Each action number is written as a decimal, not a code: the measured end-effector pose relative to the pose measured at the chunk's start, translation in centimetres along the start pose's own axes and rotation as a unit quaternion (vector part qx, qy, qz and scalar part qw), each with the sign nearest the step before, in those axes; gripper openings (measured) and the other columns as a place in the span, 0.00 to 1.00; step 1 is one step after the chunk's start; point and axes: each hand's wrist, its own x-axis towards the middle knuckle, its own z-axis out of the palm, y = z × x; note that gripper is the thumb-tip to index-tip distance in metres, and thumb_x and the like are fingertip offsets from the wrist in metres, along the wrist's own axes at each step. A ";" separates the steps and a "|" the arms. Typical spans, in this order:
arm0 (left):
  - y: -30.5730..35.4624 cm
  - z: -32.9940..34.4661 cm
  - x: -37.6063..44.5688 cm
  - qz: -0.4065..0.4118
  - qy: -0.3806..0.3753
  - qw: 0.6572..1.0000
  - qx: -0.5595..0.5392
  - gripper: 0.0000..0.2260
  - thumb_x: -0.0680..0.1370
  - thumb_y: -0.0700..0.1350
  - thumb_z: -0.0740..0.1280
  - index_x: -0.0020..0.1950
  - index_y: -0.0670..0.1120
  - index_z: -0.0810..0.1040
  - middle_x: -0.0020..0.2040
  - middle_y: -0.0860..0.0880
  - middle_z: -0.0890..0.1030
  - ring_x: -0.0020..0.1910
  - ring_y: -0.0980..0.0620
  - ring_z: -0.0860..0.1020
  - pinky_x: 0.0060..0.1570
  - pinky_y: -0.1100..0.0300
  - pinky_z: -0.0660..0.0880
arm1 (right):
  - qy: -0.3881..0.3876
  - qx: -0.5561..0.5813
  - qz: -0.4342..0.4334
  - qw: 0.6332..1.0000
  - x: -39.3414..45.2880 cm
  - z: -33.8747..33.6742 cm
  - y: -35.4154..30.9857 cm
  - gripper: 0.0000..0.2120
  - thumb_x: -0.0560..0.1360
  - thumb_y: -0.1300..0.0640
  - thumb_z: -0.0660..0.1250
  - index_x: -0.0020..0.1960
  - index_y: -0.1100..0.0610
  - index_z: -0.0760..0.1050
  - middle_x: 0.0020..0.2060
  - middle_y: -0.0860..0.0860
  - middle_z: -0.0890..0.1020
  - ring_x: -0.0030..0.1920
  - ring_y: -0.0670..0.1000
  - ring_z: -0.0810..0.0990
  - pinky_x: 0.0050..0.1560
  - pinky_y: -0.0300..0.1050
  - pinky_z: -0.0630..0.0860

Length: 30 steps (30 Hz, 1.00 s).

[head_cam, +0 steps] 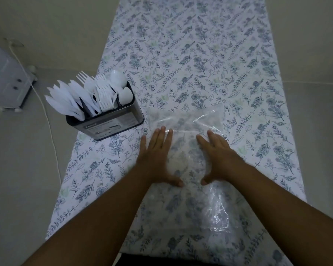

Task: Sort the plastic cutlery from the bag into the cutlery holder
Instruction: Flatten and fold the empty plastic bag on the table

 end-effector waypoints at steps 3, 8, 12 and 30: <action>0.4 -0.6 0.6 0.005 -0.010 1.000 -0.011 0.74 0.47 0.84 0.63 0.78 0.51 0.30 0.78 0.43 0.29 0.77 0.42 0.30 0.74 0.35 0.35 | -0.004 -0.034 0.012 0.999 0.1 -0.8 -0.9 0.71 0.56 0.42 0.85 0.82 0.47 0.37 0.81 0.55 0.36 0.81 0.60 0.38 0.75 0.63 0.62; 1.8 0.1 0.0 0.012 0.106 0.991 -0.084 0.45 0.75 0.71 0.58 0.81 0.48 0.44 0.81 0.45 0.38 0.79 0.45 0.35 0.78 0.44 0.44 | 0.064 -0.009 -0.024 0.998 -0.4 -0.4 -1.7 0.55 0.64 0.43 0.80 0.80 0.45 0.50 0.80 0.58 0.49 0.79 0.61 0.50 0.74 0.58 0.63; 1.3 0.9 -0.6 -0.020 -0.025 0.997 -0.072 0.58 0.68 0.75 0.65 0.79 0.49 0.30 0.77 0.43 0.27 0.76 0.43 0.27 0.78 0.42 0.41 | 0.016 -0.015 -0.025 0.999 -0.7 0.4 -1.3 0.63 0.59 0.43 0.84 0.81 0.43 0.46 0.80 0.56 0.46 0.80 0.60 0.47 0.76 0.56 0.61; 1.9 -0.8 -1.5 -0.092 -0.028 0.995 -0.024 0.74 0.50 0.73 0.77 0.80 0.45 0.36 0.80 0.40 0.37 0.79 0.37 0.46 0.75 0.43 0.52 | 0.032 -0.032 0.022 0.999 -1.2 2.0 -3.0 0.64 0.58 0.47 0.85 0.80 0.43 0.45 0.76 0.58 0.53 0.74 0.62 0.58 0.68 0.60 0.67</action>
